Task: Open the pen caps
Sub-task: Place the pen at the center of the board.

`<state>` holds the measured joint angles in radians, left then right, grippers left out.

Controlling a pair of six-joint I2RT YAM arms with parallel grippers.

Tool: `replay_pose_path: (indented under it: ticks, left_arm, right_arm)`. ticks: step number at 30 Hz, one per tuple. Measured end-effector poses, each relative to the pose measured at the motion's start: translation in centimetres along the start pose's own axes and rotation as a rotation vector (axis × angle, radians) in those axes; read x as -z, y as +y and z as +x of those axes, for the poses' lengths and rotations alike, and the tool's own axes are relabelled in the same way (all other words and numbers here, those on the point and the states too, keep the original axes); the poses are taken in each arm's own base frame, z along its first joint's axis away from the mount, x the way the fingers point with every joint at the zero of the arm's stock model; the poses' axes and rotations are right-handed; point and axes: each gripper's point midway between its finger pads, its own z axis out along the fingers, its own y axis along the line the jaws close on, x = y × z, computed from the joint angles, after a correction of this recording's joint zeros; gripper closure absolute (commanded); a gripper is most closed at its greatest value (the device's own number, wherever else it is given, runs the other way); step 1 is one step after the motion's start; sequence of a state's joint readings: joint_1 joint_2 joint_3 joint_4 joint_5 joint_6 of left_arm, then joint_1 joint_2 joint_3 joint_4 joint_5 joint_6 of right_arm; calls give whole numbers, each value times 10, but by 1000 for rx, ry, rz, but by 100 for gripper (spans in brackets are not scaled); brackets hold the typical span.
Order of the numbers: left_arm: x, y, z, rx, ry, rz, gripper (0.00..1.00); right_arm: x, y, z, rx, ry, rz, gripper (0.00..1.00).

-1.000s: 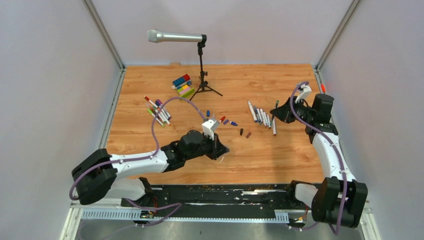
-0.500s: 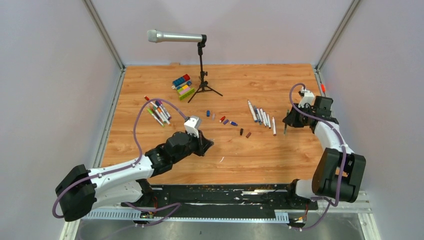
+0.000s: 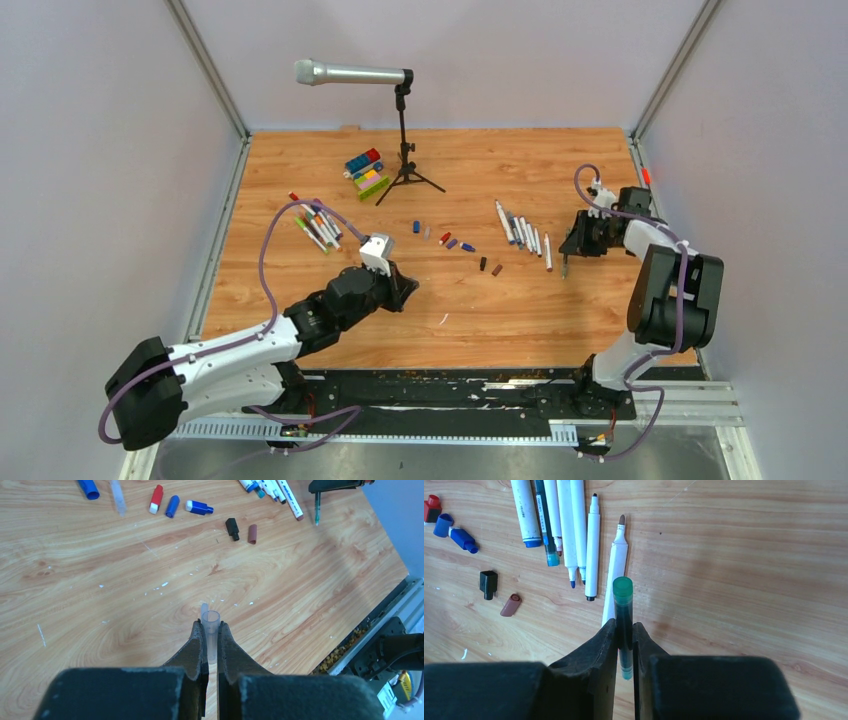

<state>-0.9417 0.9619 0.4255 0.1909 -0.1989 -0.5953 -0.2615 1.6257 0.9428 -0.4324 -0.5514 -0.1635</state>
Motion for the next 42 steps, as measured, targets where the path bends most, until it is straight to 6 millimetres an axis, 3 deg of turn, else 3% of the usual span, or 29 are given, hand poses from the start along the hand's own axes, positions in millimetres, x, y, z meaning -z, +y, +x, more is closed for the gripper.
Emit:
replay_pose_path:
  ticks: [8,13,20,24,30,38,42]
  left_arm:
    - [0,3,2,-1,3,-8,100]
    - [0,1,2,2,2,-2,100]
    - [-11,-21,4,50,9,101,99]
    - [-21,-30,16,81,55,146,100]
    - [-50,-55,32,107,192,208,100]
    - [-98,-112,33,19,311,223,100]
    - [-118,-123,43,-45,375,181,99]
  right_arm:
    - [-9,2,10,-41,65,-42,71]
    - [-8,4,10,-45,69,-52,69]
    - [-7,8,12,-48,79,-74,68]
    - [-2,14,10,-26,76,-103,68]
    - [12,26,-1,36,37,-138,68]
    - [19,32,-6,74,16,-155,68]
    - [20,33,-5,77,17,-160,68]
